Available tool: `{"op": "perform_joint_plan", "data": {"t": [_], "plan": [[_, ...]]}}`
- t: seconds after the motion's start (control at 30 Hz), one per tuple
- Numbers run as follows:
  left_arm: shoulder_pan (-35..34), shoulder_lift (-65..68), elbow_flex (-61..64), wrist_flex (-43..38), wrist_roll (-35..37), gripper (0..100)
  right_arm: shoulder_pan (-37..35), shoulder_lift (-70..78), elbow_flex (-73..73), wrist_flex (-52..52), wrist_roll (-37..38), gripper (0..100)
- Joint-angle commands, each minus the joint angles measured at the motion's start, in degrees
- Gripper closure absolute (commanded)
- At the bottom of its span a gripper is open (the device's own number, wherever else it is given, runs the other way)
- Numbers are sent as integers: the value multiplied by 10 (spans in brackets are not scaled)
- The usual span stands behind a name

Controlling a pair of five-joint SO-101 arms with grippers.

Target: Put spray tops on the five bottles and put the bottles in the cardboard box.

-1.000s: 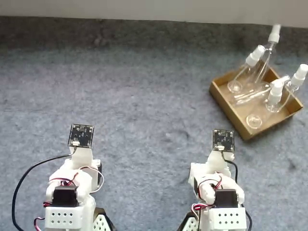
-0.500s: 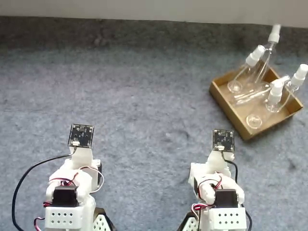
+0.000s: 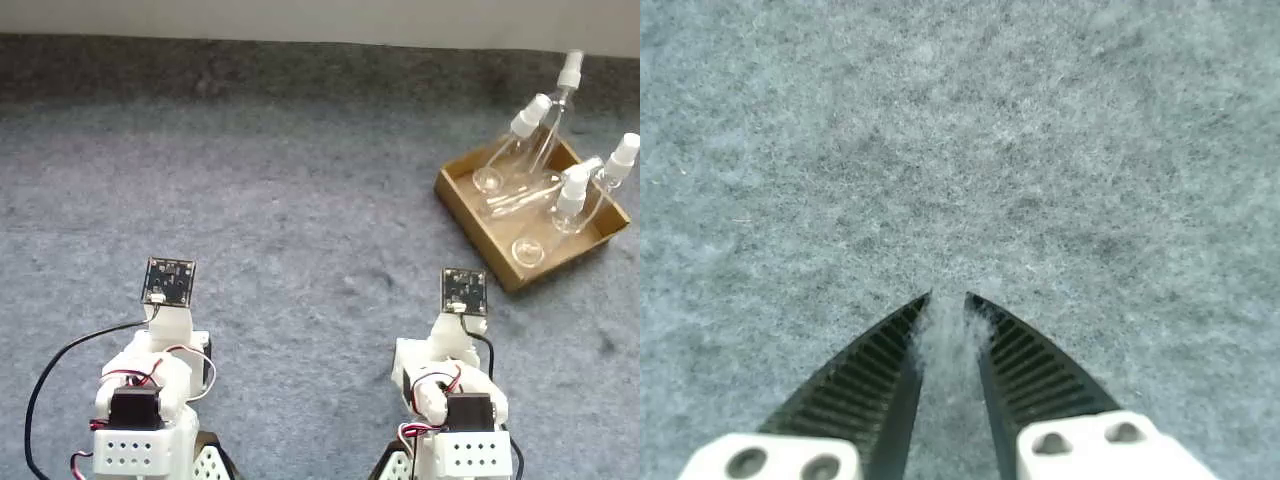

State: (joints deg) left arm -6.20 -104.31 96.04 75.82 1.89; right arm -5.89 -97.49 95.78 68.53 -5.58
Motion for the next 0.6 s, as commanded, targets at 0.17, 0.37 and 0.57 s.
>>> {"op": "perform_joint_plan", "data": {"t": [0.17, 0.37, 0.57], "plan": [[-4, -4, 10, -3, 7, 995, 7, -7, 57, 4, -5, 995], [-7, -4, 10, -4, 58, 995, 7, -7, 57, 4, -5, 995], [-7, -4, 10, -4, 59, 995, 7, -7, 57, 4, -5, 995]]}}
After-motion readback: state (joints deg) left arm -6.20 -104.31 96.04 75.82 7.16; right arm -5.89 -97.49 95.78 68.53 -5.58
